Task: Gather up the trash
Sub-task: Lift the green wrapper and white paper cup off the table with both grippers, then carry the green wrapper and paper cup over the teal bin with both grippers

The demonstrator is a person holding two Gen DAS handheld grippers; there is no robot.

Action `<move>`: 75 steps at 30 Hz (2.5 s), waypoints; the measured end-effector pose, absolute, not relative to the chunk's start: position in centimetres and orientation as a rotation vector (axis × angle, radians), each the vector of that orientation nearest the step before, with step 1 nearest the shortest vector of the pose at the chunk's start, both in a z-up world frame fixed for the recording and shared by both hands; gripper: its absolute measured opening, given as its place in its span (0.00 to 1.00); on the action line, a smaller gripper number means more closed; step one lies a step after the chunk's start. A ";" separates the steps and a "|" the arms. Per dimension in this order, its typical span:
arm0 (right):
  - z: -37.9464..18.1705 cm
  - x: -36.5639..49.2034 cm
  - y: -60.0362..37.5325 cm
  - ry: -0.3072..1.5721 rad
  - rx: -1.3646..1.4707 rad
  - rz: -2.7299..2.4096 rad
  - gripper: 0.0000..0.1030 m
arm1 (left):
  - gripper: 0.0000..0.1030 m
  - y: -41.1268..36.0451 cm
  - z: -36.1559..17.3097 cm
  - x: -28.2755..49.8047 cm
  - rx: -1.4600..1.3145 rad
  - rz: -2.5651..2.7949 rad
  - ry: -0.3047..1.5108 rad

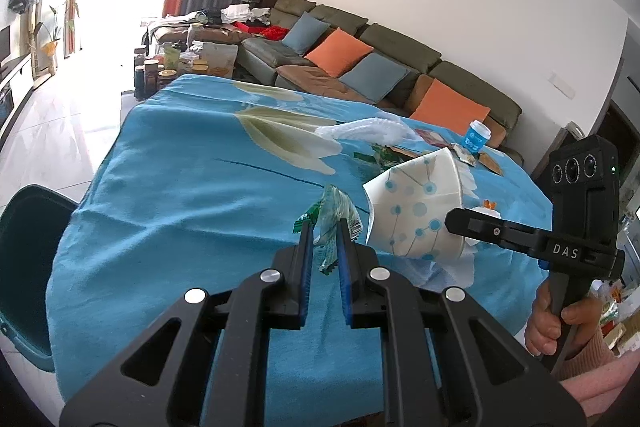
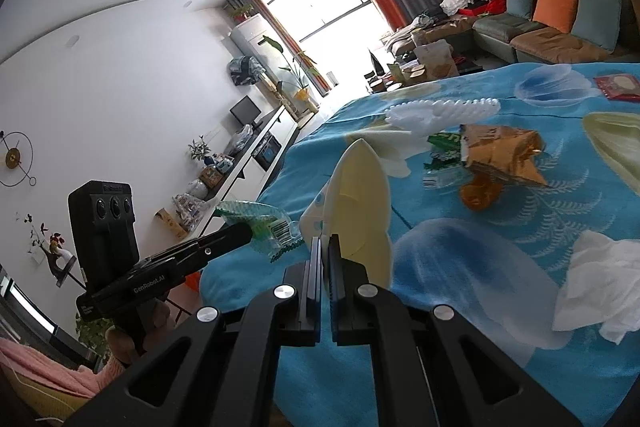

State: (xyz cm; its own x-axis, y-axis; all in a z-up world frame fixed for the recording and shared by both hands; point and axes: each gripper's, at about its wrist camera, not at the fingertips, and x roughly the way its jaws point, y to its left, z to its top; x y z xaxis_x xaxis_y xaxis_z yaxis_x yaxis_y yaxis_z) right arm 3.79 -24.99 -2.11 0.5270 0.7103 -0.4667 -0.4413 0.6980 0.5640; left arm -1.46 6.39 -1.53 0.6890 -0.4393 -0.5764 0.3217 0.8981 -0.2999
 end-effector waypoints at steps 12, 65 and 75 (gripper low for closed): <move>-2.1 4.3 -23.4 0.740 0.385 0.754 0.02 | 0.12 7.6 -1.2 -2.0 -0.184 -0.391 0.684; -1.2 7.4 -14.6 0.793 0.295 0.964 0.02 | 0.12 15.0 -0.6 -4.0 -0.242 -0.173 0.652; -1.2 7.6 -13.2 0.806 0.284 0.993 0.02 | 0.12 15.7 -0.5 -4.5 -0.245 -0.140 0.645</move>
State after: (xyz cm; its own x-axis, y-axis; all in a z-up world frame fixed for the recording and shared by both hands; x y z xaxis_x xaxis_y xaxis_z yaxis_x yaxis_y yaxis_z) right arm 7.56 -13.18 -1.20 0.2924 0.8313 -0.4727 -0.6334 0.5387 0.5555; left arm -4.47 15.67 -0.45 0.7907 -0.2050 -0.5769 0.0532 0.9617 -0.2688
